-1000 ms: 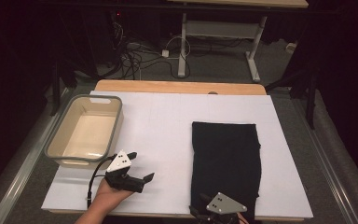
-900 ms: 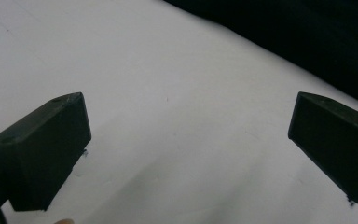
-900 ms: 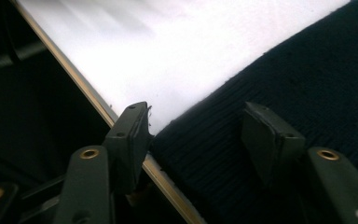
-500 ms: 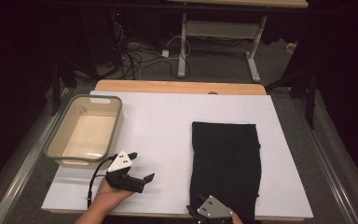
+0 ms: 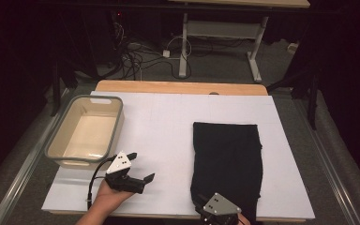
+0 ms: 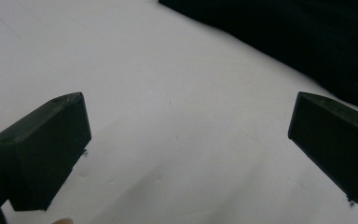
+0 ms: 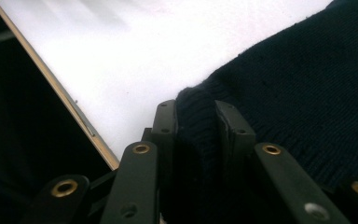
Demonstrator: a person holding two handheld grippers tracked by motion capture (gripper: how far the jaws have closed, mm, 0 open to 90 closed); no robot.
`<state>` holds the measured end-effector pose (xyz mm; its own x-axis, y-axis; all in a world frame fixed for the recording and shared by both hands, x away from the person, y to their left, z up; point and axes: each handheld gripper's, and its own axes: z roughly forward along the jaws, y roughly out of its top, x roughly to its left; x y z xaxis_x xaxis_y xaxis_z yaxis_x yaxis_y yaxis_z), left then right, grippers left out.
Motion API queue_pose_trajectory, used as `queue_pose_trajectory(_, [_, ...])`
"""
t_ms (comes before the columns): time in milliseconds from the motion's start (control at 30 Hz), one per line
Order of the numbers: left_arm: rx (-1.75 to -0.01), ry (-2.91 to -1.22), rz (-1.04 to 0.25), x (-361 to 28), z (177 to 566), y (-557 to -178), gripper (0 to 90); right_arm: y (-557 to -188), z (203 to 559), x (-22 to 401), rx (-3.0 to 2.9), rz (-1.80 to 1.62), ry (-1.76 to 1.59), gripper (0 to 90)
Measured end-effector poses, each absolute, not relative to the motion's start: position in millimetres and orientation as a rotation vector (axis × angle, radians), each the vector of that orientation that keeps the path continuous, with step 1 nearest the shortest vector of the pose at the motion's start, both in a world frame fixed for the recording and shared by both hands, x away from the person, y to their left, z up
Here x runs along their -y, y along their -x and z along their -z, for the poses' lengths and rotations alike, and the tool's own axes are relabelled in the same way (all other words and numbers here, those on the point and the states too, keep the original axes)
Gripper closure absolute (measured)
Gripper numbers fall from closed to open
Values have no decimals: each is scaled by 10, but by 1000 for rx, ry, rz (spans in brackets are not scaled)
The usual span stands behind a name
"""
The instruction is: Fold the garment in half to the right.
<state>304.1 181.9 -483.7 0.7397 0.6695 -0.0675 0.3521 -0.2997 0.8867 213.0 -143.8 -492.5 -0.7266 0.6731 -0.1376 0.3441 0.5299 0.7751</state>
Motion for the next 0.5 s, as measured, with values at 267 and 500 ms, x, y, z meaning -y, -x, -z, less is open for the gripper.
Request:
queue_pose_trajectory(267, [-784,-1915,-332,-1421,4598,-3342,0,-2117,4932,1435,-2341,-1055,-828,723])
queue_pose_trajectory(500, [-816,-1947,-299,-975,4649,-3720,0,-2110,4938,1438,-2338,-1057,-820,721])
